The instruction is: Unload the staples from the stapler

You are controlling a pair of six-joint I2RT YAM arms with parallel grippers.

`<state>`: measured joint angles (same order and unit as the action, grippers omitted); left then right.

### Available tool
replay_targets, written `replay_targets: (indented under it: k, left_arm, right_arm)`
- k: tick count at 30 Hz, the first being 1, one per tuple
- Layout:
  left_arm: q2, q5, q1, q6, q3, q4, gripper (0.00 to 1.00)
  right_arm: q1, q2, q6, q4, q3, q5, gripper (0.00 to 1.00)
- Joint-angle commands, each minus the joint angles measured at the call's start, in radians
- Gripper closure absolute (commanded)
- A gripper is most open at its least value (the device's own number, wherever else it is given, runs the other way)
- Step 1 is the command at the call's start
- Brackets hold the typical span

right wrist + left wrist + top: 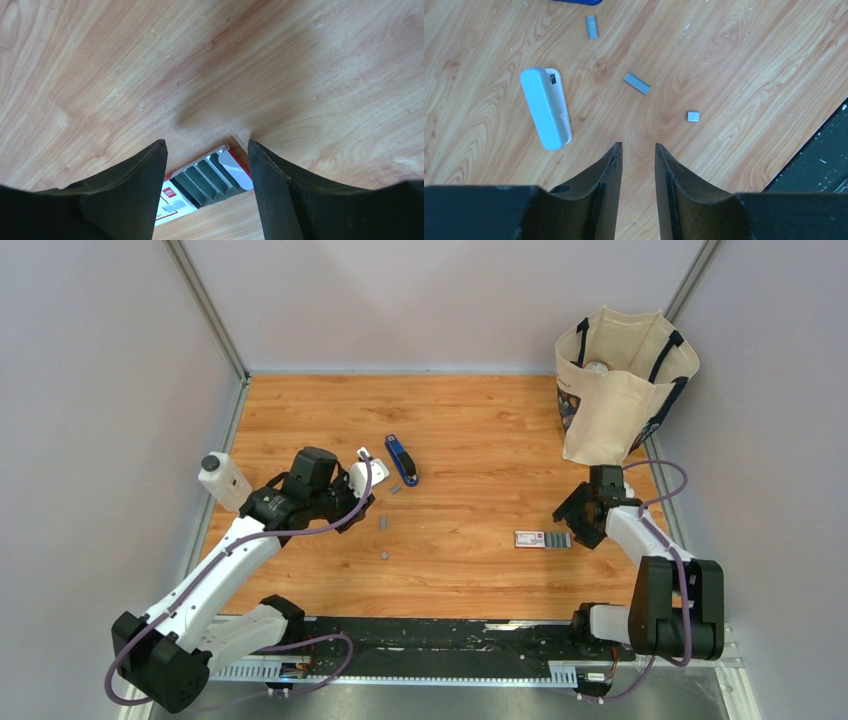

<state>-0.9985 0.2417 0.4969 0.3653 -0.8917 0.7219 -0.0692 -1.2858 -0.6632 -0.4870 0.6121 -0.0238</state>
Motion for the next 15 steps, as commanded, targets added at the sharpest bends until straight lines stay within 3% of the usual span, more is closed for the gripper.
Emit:
replay_targets:
  k: [1, 9, 15]
  left_arm:
    - [-0.012, 0.021, -0.001, 0.004, -0.061, -0.007, 0.61]
    - [-0.015, 0.030, -0.003, -0.005, -0.069, -0.007, 0.61]
    - [-0.012, 0.033, -0.001, -0.009, -0.076, -0.001, 0.61]
  right_arm:
    - [0.006, -0.015, -0.022, 0.042, -0.054, 0.076, 0.34]
    - [0.066, 0.046, -0.073, 0.027, -0.097, 0.107, 0.36]
    - [0.216, 0.094, -0.153, 0.027, -0.124, 0.090, 0.36]
